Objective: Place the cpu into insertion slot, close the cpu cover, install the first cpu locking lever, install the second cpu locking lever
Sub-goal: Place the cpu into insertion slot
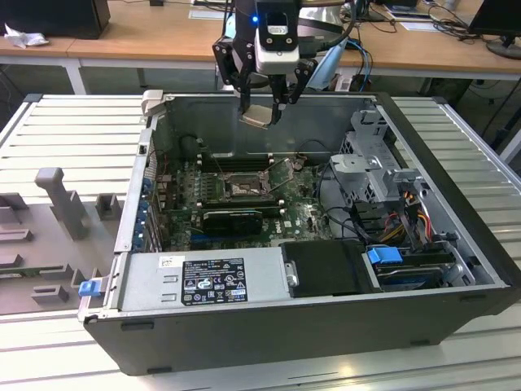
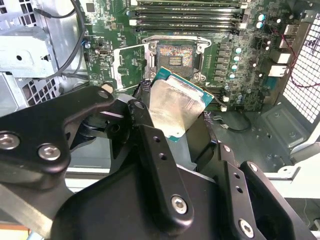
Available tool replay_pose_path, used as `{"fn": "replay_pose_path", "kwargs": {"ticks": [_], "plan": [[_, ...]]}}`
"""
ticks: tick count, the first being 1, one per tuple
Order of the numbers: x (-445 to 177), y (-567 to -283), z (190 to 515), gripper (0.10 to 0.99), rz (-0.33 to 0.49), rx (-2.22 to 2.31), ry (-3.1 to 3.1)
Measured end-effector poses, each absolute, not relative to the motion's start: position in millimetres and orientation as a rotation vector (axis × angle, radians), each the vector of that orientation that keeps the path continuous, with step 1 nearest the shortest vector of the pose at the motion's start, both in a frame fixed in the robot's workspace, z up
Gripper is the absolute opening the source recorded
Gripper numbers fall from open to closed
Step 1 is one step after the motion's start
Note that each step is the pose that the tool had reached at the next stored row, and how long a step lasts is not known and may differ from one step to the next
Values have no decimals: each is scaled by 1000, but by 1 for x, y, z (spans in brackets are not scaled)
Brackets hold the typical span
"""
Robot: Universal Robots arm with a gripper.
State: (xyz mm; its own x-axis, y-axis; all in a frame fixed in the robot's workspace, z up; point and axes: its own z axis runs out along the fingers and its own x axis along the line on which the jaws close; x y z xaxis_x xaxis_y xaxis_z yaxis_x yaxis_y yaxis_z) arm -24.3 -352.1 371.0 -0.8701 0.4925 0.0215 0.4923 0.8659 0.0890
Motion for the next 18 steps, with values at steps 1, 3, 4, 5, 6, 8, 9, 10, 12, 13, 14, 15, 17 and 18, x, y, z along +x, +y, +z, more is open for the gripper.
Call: {"fn": "replay_pose_path", "kwargs": {"ticks": [1,3,4,5,6,8,9,10,12,13,14,15,17,18], "plan": [[-24,-352,371,533,144,803,3032],[-24,-352,371,533,144,813,3029],[-24,-352,371,533,144,816,3028],[-24,-352,371,533,144,820,3027],[-24,-352,371,533,144,823,3026],[-24,-352,371,533,144,831,3023],[-24,-352,371,533,144,835,3022],[-24,-352,371,533,144,842,3020],[-24,-352,371,533,143,854,3016],[-24,-352,371,533,143,862,3014],[-24,-352,371,533,143,870,3011],[-24,-352,371,533,143,882,3007],[-24,-352,371,533,143,901,3001],[-24,-352,371,533,143,918,2995]]}}
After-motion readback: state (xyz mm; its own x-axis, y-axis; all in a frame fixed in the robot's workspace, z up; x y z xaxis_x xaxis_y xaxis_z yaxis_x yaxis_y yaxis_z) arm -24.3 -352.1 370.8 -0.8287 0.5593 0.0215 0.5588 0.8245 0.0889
